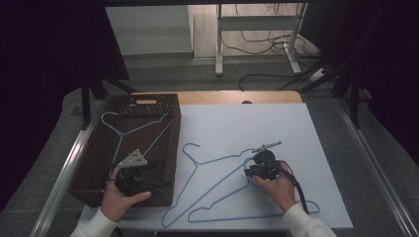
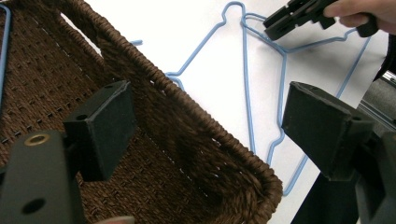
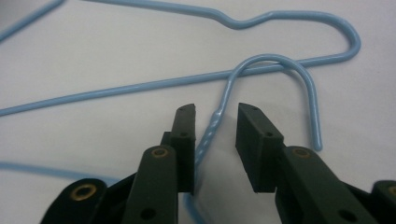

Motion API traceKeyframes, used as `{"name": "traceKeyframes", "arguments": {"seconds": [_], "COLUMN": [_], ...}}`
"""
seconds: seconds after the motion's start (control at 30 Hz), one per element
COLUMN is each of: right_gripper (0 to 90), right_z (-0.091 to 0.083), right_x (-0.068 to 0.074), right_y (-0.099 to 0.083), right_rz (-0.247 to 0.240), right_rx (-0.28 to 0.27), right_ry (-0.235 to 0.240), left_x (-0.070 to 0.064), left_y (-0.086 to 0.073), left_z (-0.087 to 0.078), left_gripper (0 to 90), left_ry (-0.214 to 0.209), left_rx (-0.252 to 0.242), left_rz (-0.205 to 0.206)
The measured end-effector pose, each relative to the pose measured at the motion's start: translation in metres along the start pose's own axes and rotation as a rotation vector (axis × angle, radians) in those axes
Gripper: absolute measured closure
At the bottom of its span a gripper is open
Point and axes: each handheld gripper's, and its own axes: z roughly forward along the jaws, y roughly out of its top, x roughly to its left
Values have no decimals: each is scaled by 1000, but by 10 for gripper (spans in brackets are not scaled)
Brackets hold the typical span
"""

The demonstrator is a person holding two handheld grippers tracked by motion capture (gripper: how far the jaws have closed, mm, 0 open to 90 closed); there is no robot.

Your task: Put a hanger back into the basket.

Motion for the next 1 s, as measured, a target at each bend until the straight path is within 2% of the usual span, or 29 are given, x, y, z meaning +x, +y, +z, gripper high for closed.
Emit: {"name": "traceKeyframes", "arguments": {"seconds": [0.13, 0.2, 0.27, 0.37, 0.43, 0.47, 0.5, 0.53, 0.57, 0.6, 0.7, 0.8, 0.93, 1.0], "right_gripper": [678, 740, 781, 800, 831, 839, 900, 900, 900, 900, 900, 773, 748, 756], "right_z": [7, 8, 9, 9, 8, 7, 4, 1, -1, -2, 1, 2, 9, 12], "right_x": [8, 13, 16, 17, 17, 16, 16, 16, 16, 15, 12, 11, 13, 15], "right_y": [2, 3, 4, 5, 4, 4, 4, 5, 5, 5, 4, 6, 8, 9], "right_rz": [-33, -65, -76, -57, -45, -42, -34, -29, -33, -31, -10, 13, 20, 14], "right_rx": [26, 40, 46, 42, 17, 5, -20, -28, -37, -32, -6, -18, 31, 39], "right_ry": [-51, -105, -128, -135, -131, -130, -113, -113, -115, -111, -94, -78, -110, -131], "left_x": [-1, -5, -10, -17, -21, -24, -25, -27, -29, -30, -32, -32, -30, -31], "left_y": [-1, 0, 2, 5, 7, 9, 10, 12, 14, 15, 17, 16, 17, 17], "left_z": [1, 2, 4, 7, 10, 12, 12, 13, 12, 13, 14, 13, 11, 11], "left_gripper": [179, 179, 180, 180, 180, 171, 172, 167, 172, 180, 178, 177, 177, 177], "left_ry": [-1, -5, -8, -16, -22, -2, 10, 21, 13, -1, 0, 4, 4, 4], "left_rx": [3, 4, 7, 17, 23, 30, 37, 37, 32, 33, 34, 32, 23, 20], "left_rz": [-2, 8, 24, 46, 55, 65, 70, 74, 75, 74, 82, 78, 73, 76]}}
